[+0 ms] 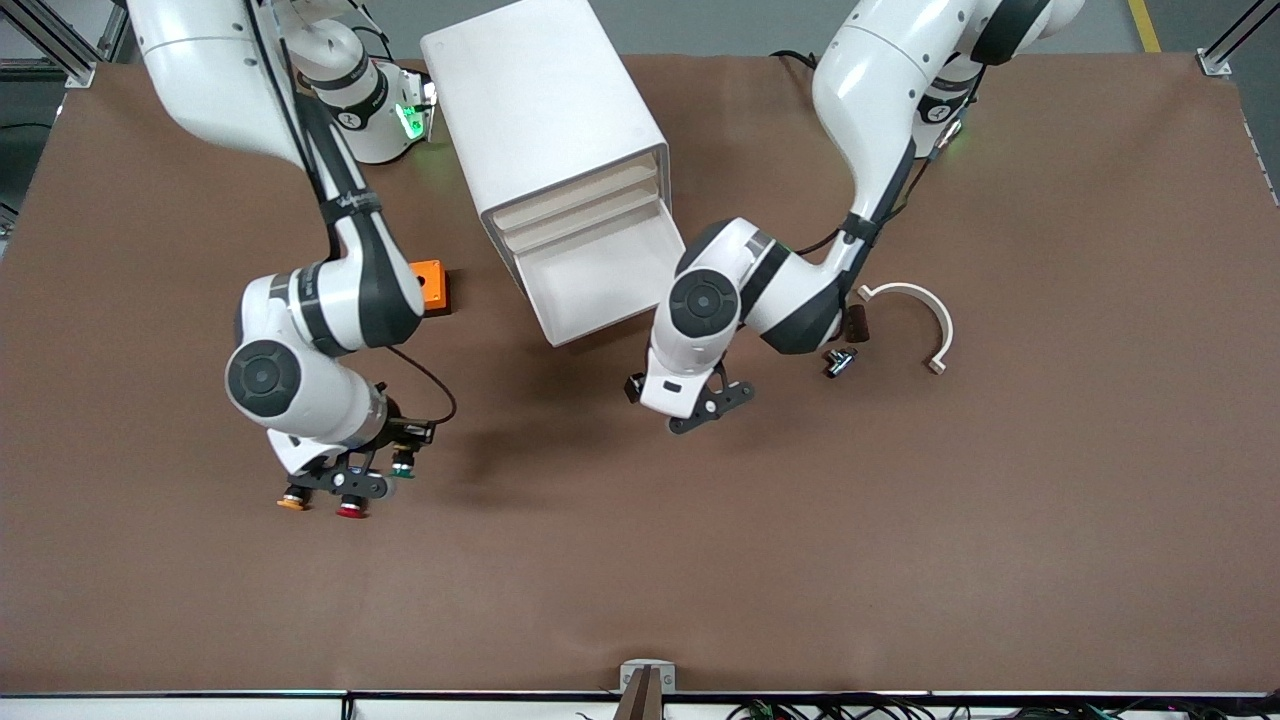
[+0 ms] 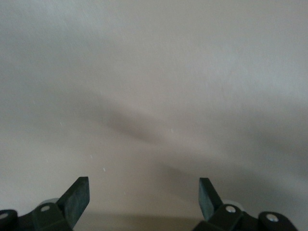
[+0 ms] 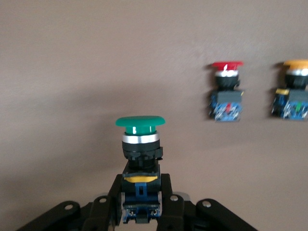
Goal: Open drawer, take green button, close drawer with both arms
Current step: 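Carry the green button beside the red button with the right gripper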
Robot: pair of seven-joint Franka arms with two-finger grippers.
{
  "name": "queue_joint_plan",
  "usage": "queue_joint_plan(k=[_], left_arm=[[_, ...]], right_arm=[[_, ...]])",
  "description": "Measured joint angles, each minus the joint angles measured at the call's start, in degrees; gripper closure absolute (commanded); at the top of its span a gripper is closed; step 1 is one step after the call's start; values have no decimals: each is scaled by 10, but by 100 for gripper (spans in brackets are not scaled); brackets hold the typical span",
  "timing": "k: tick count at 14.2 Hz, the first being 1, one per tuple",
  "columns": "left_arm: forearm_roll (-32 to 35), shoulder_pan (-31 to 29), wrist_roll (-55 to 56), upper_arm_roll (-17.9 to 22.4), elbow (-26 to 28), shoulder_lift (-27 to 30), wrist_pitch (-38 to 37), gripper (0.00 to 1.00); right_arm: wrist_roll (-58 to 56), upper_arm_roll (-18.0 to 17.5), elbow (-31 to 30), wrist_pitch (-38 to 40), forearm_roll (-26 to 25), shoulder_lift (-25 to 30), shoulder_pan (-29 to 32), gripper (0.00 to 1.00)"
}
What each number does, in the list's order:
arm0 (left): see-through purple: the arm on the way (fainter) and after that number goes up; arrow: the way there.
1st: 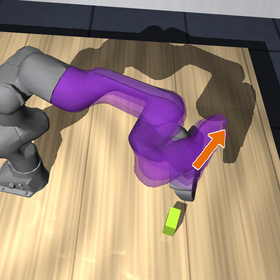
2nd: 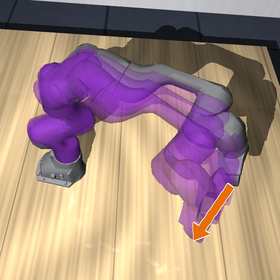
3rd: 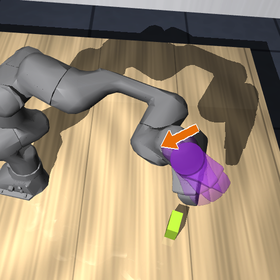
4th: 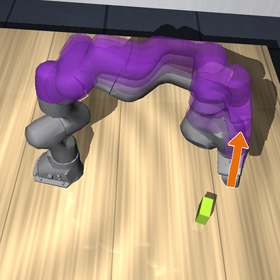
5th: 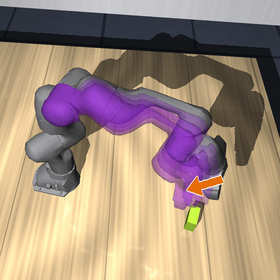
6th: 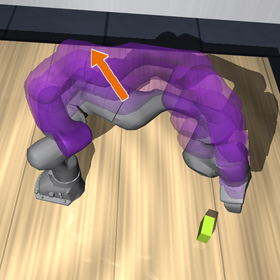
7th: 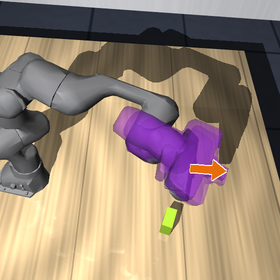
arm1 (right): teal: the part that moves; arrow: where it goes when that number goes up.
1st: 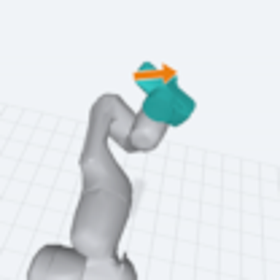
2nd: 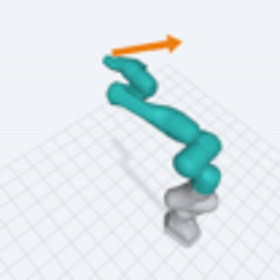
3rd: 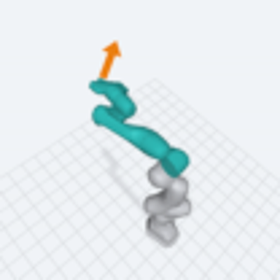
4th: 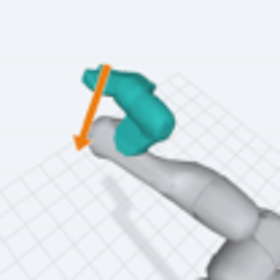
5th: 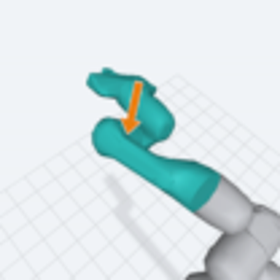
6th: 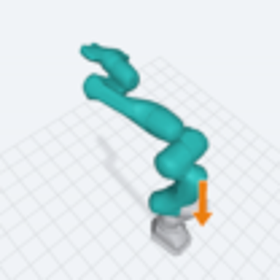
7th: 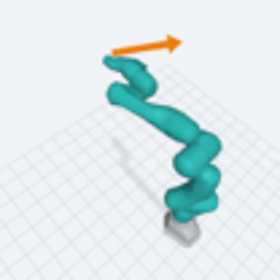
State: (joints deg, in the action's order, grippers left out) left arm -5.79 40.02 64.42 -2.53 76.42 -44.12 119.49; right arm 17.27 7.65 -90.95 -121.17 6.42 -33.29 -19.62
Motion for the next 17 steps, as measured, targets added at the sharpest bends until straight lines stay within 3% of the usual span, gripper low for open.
queue_joint_plan(k=[11,17], left_arm=[[-20,67,52,-18,4,-21,3,0],[-100,85,61,-29,10,-24,3,0]], right_arm=[[-59,-5,-2,-127,4,-82,21,99],[-59,-8,-2,-134,11,-92,21,99]])
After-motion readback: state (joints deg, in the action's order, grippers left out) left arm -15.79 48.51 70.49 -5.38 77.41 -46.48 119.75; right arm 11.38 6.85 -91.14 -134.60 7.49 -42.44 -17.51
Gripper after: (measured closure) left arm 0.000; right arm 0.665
